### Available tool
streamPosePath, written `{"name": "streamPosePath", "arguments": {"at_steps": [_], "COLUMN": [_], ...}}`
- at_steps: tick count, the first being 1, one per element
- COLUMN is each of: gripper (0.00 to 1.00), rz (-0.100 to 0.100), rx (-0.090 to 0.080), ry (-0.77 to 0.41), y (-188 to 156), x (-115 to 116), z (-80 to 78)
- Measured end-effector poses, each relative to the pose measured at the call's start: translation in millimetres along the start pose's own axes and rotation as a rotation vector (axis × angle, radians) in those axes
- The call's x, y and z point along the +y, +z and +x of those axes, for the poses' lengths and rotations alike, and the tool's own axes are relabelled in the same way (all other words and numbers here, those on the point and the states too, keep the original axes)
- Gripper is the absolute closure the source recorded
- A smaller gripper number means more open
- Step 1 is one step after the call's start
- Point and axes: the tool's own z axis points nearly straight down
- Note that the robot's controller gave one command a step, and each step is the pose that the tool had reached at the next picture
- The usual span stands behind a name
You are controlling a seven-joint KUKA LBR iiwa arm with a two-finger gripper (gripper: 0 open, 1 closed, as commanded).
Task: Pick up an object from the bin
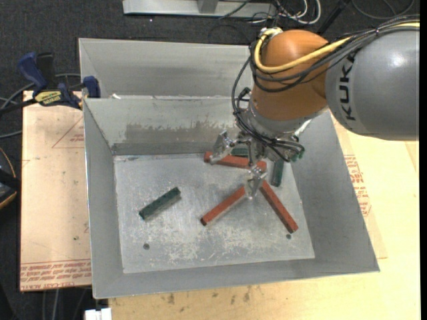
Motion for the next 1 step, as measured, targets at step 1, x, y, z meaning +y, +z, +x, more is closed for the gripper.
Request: {"name": "streamPosePath", "arguments": {"at_steps": [1], "gripper": [1.00], "rz": [0.002], "rx": [-0.004], "ry": [-0.105], "y": [108.8], "x": [4.2], "z": [16.4]}}
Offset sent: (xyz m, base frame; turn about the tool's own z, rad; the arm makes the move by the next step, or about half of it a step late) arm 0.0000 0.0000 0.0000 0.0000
